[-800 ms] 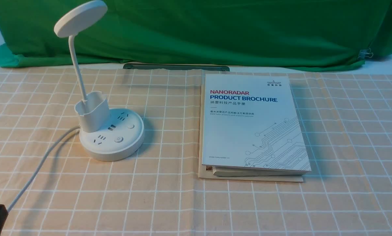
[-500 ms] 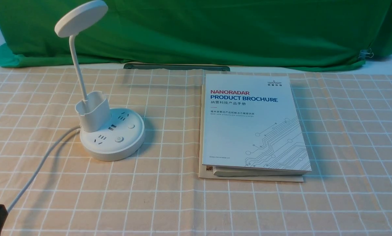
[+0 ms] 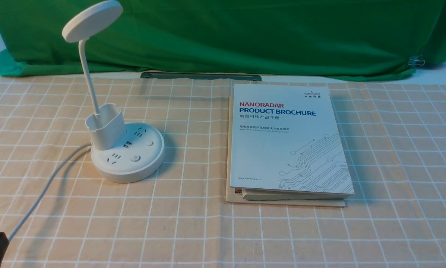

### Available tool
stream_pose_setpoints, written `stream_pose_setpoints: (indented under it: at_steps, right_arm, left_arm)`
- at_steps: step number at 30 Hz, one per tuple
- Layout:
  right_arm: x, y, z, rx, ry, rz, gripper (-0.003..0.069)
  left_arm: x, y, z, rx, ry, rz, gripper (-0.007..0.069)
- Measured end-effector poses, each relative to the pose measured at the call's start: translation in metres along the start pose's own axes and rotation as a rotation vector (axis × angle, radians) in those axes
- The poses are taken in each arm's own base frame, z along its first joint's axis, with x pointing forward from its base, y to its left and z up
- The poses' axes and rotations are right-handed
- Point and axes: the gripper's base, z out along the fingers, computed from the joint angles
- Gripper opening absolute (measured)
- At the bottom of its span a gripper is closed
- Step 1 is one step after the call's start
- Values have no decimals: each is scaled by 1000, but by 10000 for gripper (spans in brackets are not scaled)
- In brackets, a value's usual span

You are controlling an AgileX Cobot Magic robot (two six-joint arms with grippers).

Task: Turn on the table lamp on the light coffee tablecloth with your hand.
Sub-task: 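Press the power button on the lamp base to turn the lamp on with the left gripper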

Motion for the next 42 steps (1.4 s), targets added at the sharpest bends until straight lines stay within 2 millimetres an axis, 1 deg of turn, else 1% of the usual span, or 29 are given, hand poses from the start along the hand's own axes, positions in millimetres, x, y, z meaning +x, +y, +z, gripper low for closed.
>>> stream_pose_setpoints:
  at_steps: [13,17,19,21,22,23,25,26,27,29,31,32,34,35,36,37,38,39,40,41,42]
  right_arm:
    - [0,0,0,0,0,0,240]
    - [0,0,0,0,-1,0,240]
    - [0,0,0,0,-1,0,240]
    - [0,0,0,0,-1,0,240]
    - [0,0,0,0,-1,0,240]
    - [0,0,0,0,-1,0,240]
    - [0,0,0,0,-1,0,240]
    - [0,0,0,0,-1,0,240]
    - [0,0,0,0,-1,0,240]
    - [0,0,0,0,-1,0,240]
    - [0,0,0,0,-1,0,240]
    - [0,0,0,0,-1,0,240]
    - [0,0,0,0,-1,0,240]
    - [0,0,0,0,-1,0,240]
    - [0,0,0,0,0,0,240]
    - [0,0,0,0,0,0,240]
    - [0,0,0,0,0,0,240]
    - [0,0,0,0,0,0,240]
    - [0,0,0,0,-1,0,240]
    - [0,0,0,0,-1,0,240]
    - [0,0,0,0,-1,0,240]
  left_arm:
    - [0,0,0,0,-1,0,1]
    - [-5,1,0,-6,-53,0,1]
    - [-13,1,-1,-16,-146,0,1]
    - [-30,3,-5,-36,-335,0,1]
    - [-31,3,-6,-38,-352,0,1]
    - [-44,5,-11,-54,-505,0,1]
    - [-57,6,-20,-72,-673,0,1]
    - [-57,6,-20,-72,-673,0,1]
    - [-66,7,-29,-81,-816,-14,1]
    - [-74,8,-39,-77,-960,-49,1]
    - [-81,9,-49,-63,-1079,-86,1]
    - [-84,9,-51,-57,-1095,-96,1]
    - [-109,9,-60,-33,-1087,-123,1]
    - [-112,9,-61,-31,-1080,-124,1]
    - [-142,8,-73,-18,-1020,-125,1]
    - [-158,7,-73,-14,-917,-118,1]
    - [-165,7,-76,-14,-918,-113,1]
    - [-186,7,-72,-9,-782,-101,1]
    - [-195,7,-65,-6,-692,-95,1]
    - [-200,6,-56,-3,-604,-95,1]
    - [-203,6,-43,0,-517,-96,1]
